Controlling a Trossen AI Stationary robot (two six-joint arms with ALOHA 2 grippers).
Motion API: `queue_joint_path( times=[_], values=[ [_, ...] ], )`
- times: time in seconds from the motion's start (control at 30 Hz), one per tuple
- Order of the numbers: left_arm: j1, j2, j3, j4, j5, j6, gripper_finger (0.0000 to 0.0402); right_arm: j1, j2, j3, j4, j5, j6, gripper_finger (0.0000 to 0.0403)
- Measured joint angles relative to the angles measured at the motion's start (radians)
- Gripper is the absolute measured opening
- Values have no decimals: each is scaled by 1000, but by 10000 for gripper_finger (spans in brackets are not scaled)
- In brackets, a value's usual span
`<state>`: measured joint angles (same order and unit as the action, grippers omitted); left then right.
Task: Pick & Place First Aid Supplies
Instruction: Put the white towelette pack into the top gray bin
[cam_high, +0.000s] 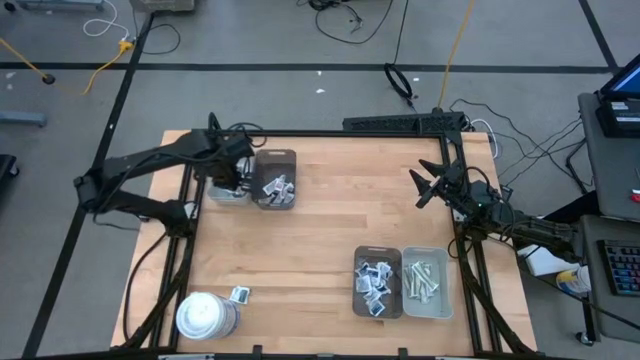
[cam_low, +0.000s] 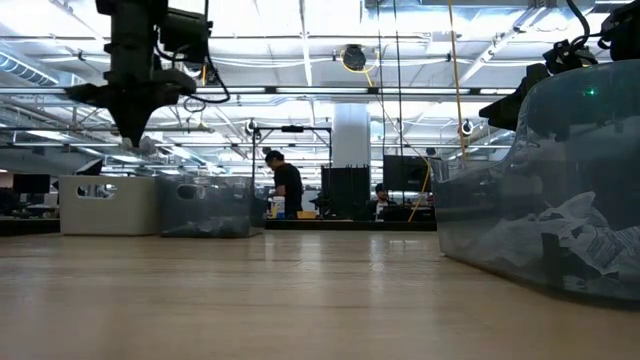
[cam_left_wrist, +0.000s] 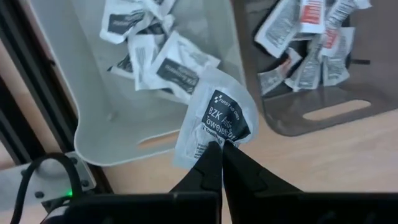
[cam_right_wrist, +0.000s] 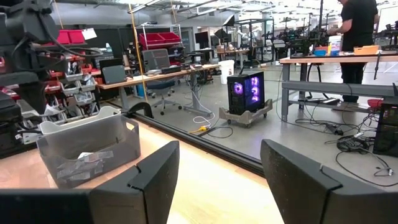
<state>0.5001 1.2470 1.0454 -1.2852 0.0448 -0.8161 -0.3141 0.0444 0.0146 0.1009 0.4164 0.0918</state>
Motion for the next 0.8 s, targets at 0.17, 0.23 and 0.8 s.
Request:
queue_joint_path(
  times=[0.17, 0.23, 0.8],
  values=[
    [19, -18, -27, -1, 4, -9, 2, 0, 0, 0, 0, 0, 0, 221],
    [41, -17, -27, 3, 0, -1, 3, 0, 0, 0, 0, 0, 0, 220],
    [283, 202, -27, 124, -128, 152, 3, 0, 0, 0, 0, 0, 0, 222]
  ],
)
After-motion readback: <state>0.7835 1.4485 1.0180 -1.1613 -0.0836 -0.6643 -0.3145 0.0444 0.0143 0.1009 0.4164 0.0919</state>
